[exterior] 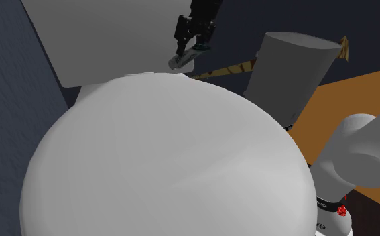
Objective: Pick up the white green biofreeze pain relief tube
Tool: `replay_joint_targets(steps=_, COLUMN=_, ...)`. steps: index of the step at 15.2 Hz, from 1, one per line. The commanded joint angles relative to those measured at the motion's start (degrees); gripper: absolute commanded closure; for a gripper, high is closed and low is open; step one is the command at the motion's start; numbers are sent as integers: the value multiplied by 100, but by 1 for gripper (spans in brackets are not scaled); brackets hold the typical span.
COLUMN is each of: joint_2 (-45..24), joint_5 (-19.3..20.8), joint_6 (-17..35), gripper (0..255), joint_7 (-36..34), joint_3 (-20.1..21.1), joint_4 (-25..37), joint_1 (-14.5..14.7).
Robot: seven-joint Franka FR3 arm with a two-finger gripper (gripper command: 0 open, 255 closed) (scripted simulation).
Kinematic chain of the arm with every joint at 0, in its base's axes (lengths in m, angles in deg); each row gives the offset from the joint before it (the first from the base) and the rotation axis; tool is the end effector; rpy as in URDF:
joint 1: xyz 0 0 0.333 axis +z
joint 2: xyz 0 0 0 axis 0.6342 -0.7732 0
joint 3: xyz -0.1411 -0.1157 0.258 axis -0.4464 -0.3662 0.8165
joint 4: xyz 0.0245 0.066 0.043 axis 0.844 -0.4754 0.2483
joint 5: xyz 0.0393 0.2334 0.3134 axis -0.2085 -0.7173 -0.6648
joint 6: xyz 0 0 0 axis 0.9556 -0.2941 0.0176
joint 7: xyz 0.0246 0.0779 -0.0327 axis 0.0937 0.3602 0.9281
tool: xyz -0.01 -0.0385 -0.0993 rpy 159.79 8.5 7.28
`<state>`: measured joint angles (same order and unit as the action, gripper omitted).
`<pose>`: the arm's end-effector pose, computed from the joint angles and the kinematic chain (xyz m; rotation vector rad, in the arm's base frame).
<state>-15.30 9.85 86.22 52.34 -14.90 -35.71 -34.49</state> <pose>0.4544 0.1490 0.6290 -2.9678 -0.0464 -0.4172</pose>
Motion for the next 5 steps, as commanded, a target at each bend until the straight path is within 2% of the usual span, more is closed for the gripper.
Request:
replay_joint_targets(steps=1, joint_2=-18, joint_5=11, joint_6=-170, gripper=255, joint_7=-6, joint_3=-13, joint_4=187, joint_1=-8)
replay_joint_targets(steps=5, joint_2=-51, joint_5=24, joint_6=-334, gripper=255, joint_7=-23, joint_3=-17, joint_4=384, joint_1=-13)
